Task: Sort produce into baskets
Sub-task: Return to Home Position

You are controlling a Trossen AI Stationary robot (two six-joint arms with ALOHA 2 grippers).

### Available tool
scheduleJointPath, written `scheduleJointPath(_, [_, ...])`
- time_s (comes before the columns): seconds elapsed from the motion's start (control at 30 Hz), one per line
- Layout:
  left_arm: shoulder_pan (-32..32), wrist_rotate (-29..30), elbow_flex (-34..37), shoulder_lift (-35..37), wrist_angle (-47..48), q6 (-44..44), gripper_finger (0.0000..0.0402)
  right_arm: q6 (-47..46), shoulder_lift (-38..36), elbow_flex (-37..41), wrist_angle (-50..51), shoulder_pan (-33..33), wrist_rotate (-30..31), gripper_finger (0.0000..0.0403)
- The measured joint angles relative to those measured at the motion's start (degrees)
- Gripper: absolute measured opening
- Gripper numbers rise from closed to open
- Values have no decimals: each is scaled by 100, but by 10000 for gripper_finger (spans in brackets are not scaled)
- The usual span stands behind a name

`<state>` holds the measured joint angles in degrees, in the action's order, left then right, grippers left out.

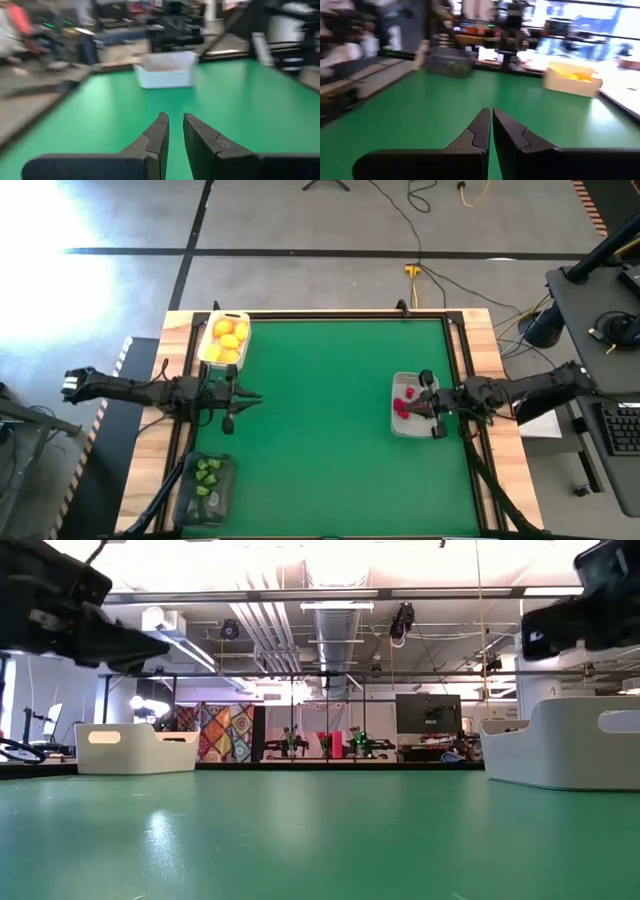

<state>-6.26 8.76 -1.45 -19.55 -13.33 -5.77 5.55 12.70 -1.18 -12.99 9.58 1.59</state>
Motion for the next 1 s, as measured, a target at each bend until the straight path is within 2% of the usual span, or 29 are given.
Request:
scheduleJointPath(0.07, [182,-475,85,311,292,185,42,31,-444,-101,497,-149,-560,13])
scheduleJointPath(0.17, [470,-566,80,769,689,282,42,184,-1130,-86,969,-359,-1000,13])
scheduleJointPath(0.33, [579,-184,83,1395,898,136,42,57,-1203,45,1131,-607,-480,13])
scheduleJointPath(0.4, [577,-251,85,1645,1148,167,42,3,-1234,45,1185,-660,-255,13])
scheduleJointPath(0.53, [568,-586,85,1913,1193,180,42,51,-1253,49,1183,-699,-248,13])
scheduleJointPath(1.0, [568,-540,87,1727,1190,392,42,-28,-1002,49,1207,-699,-158,13])
